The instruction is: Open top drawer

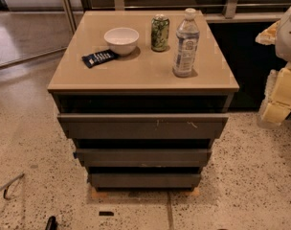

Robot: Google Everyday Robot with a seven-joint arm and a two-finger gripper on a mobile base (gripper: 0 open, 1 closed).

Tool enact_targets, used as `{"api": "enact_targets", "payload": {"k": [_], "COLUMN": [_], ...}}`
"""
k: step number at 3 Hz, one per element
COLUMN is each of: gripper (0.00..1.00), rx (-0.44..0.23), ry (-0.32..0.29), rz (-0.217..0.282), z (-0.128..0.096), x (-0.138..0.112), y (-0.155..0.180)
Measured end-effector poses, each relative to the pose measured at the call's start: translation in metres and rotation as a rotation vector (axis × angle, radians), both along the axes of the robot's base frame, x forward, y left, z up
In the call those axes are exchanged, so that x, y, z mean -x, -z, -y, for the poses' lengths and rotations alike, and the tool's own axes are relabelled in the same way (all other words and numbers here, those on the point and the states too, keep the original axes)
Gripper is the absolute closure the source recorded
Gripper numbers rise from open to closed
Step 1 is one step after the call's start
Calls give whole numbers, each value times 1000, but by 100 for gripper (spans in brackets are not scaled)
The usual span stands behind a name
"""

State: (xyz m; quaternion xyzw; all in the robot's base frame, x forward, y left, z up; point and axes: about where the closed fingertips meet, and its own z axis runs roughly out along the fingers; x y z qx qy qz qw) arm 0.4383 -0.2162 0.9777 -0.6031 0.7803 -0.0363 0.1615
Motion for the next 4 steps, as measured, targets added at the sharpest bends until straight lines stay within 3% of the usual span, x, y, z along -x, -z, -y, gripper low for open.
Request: {"api": "enact_targets", "payload": {"k": [2,4], "gripper": [0,0], "rx": [-31,-146], "ry": [-8,-49], "rz": [13,20], "z": [-3,-11], "x": [2,11], "y": [9,66]}}
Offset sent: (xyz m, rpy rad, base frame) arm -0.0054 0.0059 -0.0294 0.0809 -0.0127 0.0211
